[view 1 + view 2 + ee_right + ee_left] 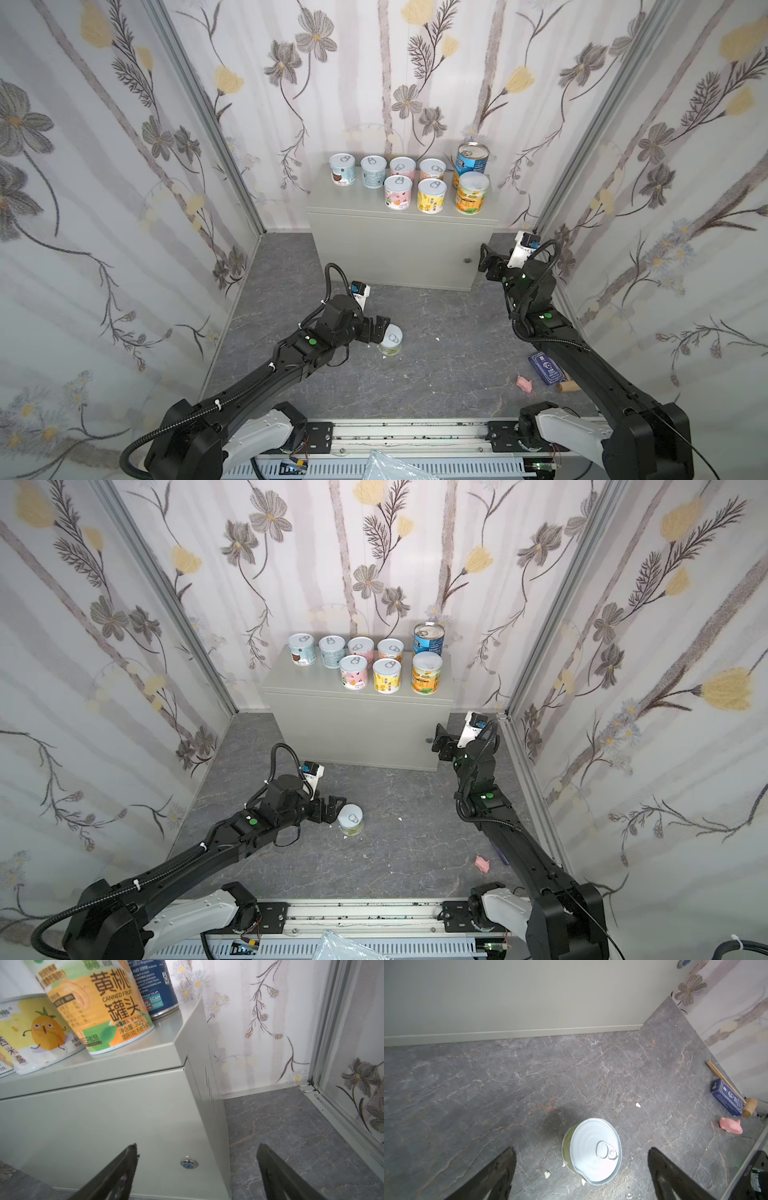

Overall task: Place and organize the canned foods onto the counter
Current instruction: 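Lower the open left gripper over the green-labelled floor can, then close the left gripper on the green-labelled can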

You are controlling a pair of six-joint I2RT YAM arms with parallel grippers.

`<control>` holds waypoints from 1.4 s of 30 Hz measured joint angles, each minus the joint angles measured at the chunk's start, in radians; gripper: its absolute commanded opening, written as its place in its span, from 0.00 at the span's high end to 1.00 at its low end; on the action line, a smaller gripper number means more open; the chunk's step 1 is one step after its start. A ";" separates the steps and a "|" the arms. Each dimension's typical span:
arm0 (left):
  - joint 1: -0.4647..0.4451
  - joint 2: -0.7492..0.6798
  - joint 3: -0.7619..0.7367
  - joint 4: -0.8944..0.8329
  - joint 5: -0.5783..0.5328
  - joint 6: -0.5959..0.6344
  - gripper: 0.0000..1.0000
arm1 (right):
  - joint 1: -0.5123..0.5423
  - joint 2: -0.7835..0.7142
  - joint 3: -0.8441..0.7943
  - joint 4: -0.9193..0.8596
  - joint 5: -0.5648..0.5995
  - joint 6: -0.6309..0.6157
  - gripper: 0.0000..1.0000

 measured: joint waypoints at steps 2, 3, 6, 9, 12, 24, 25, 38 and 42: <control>-0.020 -0.006 -0.047 0.032 0.009 -0.002 0.00 | -0.017 0.042 0.031 0.010 -0.023 -0.001 0.16; -0.029 -0.010 -0.067 0.038 0.009 -0.003 0.00 | -0.023 0.064 0.046 0.012 -0.030 -0.001 0.17; -0.051 -0.021 -0.108 0.063 0.006 -0.003 0.00 | -0.040 0.114 0.082 0.002 -0.042 -0.004 0.20; -0.068 -0.031 -0.136 0.098 -0.004 -0.003 0.00 | -0.057 0.149 0.111 0.005 -0.040 -0.004 0.20; -0.087 -0.032 -0.167 0.135 -0.015 0.002 0.00 | -0.064 0.179 0.143 -0.003 -0.049 -0.009 0.20; -0.150 0.053 -0.197 0.253 -0.074 0.060 0.00 | -0.077 0.251 0.207 -0.012 -0.056 -0.023 0.18; -0.153 0.063 -0.197 0.260 -0.074 0.068 0.00 | -0.078 0.254 0.211 -0.014 -0.056 -0.023 0.18; -0.161 0.208 -0.229 0.429 -0.076 0.135 0.00 | -0.089 0.259 0.233 -0.048 -0.058 -0.023 0.10; -0.171 0.266 -0.255 0.516 -0.105 0.155 0.00 | -0.089 0.224 0.210 -0.048 -0.090 -0.023 0.07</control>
